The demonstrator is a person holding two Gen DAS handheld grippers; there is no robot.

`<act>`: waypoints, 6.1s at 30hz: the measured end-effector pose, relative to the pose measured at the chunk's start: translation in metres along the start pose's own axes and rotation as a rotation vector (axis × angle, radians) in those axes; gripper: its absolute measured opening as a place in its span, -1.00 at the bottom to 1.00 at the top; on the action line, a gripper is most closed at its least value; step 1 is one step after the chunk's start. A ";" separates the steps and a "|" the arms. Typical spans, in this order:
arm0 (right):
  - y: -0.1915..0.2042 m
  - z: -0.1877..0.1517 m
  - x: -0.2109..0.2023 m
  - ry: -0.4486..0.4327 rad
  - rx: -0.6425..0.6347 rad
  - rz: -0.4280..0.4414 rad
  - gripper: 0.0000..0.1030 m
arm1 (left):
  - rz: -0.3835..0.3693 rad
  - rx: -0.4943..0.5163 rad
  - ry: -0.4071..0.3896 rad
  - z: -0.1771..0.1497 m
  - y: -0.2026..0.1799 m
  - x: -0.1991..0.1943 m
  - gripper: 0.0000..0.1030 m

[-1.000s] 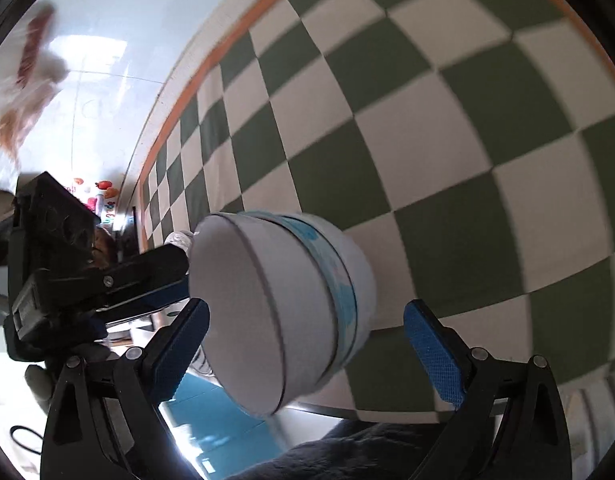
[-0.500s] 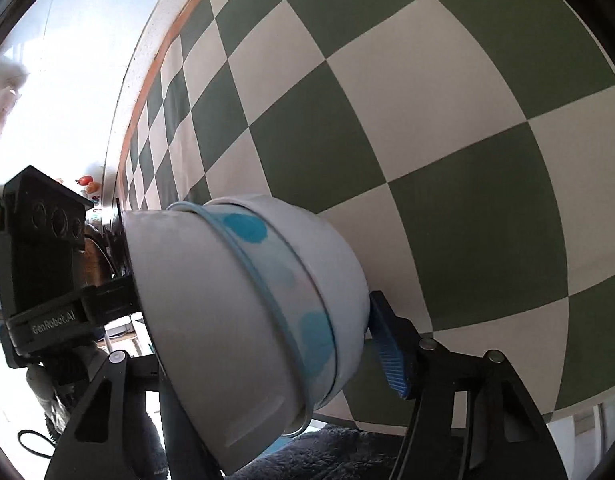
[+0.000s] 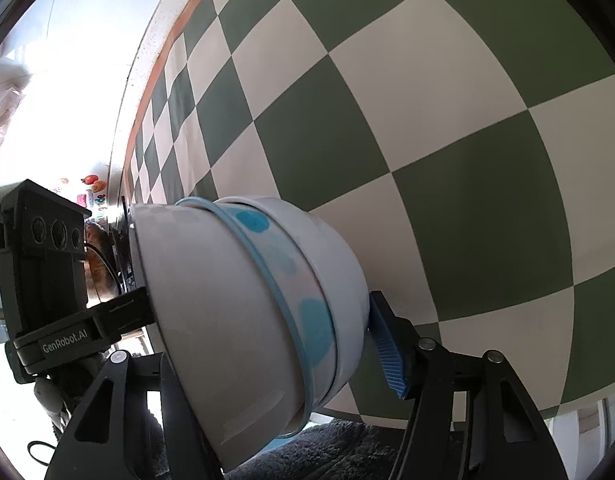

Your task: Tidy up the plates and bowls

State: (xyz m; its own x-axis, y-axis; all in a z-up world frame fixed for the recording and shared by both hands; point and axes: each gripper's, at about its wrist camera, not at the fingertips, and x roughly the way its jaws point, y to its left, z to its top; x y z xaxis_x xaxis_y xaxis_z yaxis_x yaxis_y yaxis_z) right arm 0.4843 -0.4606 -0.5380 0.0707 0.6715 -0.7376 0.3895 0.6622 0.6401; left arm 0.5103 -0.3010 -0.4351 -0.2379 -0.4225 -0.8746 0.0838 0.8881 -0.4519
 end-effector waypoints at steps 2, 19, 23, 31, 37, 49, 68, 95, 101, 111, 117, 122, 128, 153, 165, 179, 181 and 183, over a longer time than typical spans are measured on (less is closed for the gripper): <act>0.001 0.000 -0.009 -0.008 -0.018 -0.005 0.21 | 0.001 -0.002 -0.011 0.000 0.000 -0.006 -0.42; 0.096 0.021 -0.018 -0.021 -0.195 -0.012 0.12 | -0.040 -0.084 -0.160 -0.002 0.033 -0.076 -0.38; 0.119 0.020 -0.012 -0.002 -0.242 -0.015 0.12 | -0.044 -0.119 -0.193 -0.009 0.050 -0.092 -0.38; 0.165 0.010 0.017 0.074 -0.345 -0.004 0.12 | -0.043 -0.227 -0.260 -0.033 0.102 -0.124 -0.38; 0.195 -0.001 0.046 0.126 -0.418 -0.009 0.12 | -0.033 -0.298 -0.292 -0.047 0.140 -0.136 -0.35; 0.218 -0.012 0.099 0.192 -0.470 -0.026 0.11 | -0.064 -0.386 -0.312 -0.062 0.188 -0.134 -0.35; 0.218 -0.018 0.112 0.181 -0.483 -0.041 0.09 | -0.077 -0.397 -0.310 -0.063 0.197 -0.124 -0.31; 0.213 -0.029 0.112 0.150 -0.503 -0.056 0.08 | -0.065 -0.389 -0.300 -0.070 0.197 -0.123 -0.35; 0.208 -0.030 0.113 0.153 -0.483 -0.054 0.08 | -0.058 -0.383 -0.304 -0.071 0.196 -0.124 -0.35; 0.214 -0.033 0.109 0.129 -0.502 -0.107 0.13 | -0.057 -0.375 -0.296 -0.071 0.192 -0.118 -0.35; 0.220 -0.038 0.096 0.086 -0.528 -0.133 0.13 | -0.011 -0.364 -0.317 -0.077 0.186 -0.124 -0.35; 0.230 -0.045 0.077 0.029 -0.570 -0.177 0.13 | 0.112 -0.327 -0.382 -0.091 0.173 -0.143 -0.35; 0.239 -0.070 0.045 -0.060 -0.608 -0.217 0.13 | 0.290 -0.230 -0.494 -0.128 0.144 -0.173 -0.30; 0.258 -0.304 -0.156 -0.640 -0.734 -0.371 0.93 | 0.524 -0.005 -0.956 -0.323 0.031 -0.269 0.92; 0.259 -0.437 -0.237 -0.801 -0.735 -0.362 0.97 | 0.506 0.059 -1.054 -0.433 0.006 -0.305 0.92; 0.284 -0.572 -0.261 -0.979 -0.755 -0.368 0.97 | 0.544 0.101 -1.122 -0.524 0.027 -0.335 0.92; 0.287 -0.582 -0.259 -0.989 -0.760 -0.376 0.97 | 0.548 0.106 -1.135 -0.532 0.032 -0.340 0.92; 0.290 -0.592 -0.255 -0.994 -0.756 -0.373 0.97 | 0.549 0.104 -1.142 -0.538 0.035 -0.342 0.92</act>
State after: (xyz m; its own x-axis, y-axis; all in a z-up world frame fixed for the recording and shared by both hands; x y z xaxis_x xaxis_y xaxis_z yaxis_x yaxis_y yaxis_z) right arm 0.0352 -0.2427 -0.0371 0.8429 0.0914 -0.5302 -0.0545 0.9949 0.0848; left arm 0.0740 -0.0281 -0.0568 0.8138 0.0341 -0.5802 -0.0062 0.9987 0.0501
